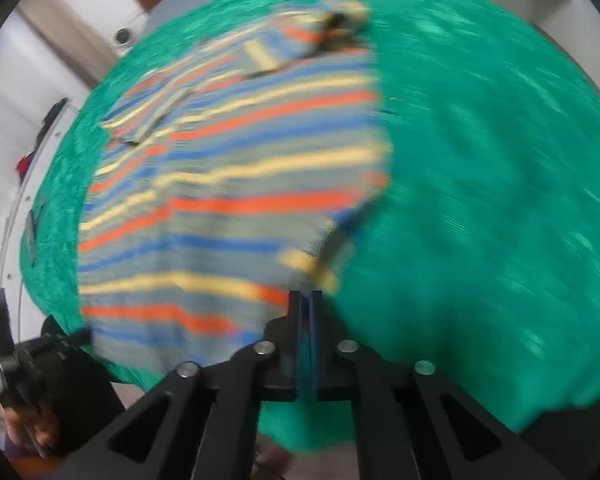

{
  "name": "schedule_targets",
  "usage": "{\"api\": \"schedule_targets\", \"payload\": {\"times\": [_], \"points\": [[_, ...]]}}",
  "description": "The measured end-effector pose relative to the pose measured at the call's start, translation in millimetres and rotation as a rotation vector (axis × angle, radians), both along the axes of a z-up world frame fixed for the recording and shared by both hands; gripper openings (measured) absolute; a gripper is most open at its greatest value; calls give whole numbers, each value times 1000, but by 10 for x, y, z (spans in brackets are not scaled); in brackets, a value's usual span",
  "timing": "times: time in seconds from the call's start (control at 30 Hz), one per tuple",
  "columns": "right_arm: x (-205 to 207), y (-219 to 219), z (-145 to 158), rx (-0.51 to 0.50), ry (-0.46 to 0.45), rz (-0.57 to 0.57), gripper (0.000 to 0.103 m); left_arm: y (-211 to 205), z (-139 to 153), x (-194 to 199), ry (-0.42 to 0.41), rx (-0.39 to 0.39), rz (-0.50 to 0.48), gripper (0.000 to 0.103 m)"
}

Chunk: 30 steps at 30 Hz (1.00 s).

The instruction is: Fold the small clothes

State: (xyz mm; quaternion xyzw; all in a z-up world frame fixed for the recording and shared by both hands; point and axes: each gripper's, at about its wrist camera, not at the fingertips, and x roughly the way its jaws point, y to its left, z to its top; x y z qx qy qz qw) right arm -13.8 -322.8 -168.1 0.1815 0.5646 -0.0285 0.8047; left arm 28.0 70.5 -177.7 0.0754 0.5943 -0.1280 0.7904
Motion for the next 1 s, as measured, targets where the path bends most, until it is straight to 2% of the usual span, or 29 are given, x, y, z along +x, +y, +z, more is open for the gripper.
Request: {"api": "schedule_targets", "payload": {"times": [0.07, 0.2, 0.27, 0.3, 0.33, 0.37, 0.4, 0.47, 0.5, 0.53, 0.57, 0.6, 0.63, 0.7, 0.83, 1.0], "points": [[-197, -235, 29, 6, 13, -43, 2, 78, 3, 11, -1, -2, 14, 1], [-316, -312, 86, 85, -19, -39, 7, 156, -34, 35, 9, -16, 17, 2], [-270, -215, 100, 157, -63, -27, 36, 164, -31, 21, 15, -42, 19, 3], [-241, -180, 97, 181, -79, -23, 61, 86, 9, -72, 14, -52, 17, 6], [-187, -120, 78, 226, -106, -18, 67, 77, 14, -60, 10, -57, 16, 11], [-125, -75, 36, 262, -121, -12, 67, 91, 8, -69, 7, -71, 14, 25], [-43, -37, -39, 292, -131, -9, 67, 93, 28, -92, -1, -79, 16, 46], [74, 6, -203, 314, -129, -17, 66, 59, 65, -57, -16, -72, 19, 61], [131, 18, -312, 364, -116, -12, 62, 27, 32, -59, -16, -60, 8, 61], [140, 26, -359, 403, -110, -6, 41, -13, -3, -45, -9, -48, 2, 60], [146, 32, -399, 453, -97, 7, 23, -39, -63, -27, 4, -33, 1, 47], [115, 26, -369, 449, -95, 18, 19, -49, -110, -19, 23, -41, 3, 16], [90, 15, -336, 446, -99, 29, 13, -64, -120, -2, 40, -57, 3, 0], [-11, -52, -216, 432, -107, 54, 9, -48, -119, -3, 52, -75, 16, 0], [-240, -269, 19, 333, -102, 45, 6, 98, 48, -5, 26, -96, 31, 0], [-269, -373, 75, 212, -57, 49, 5, 373, 252, -26, -18, -72, 79, 0]]}}
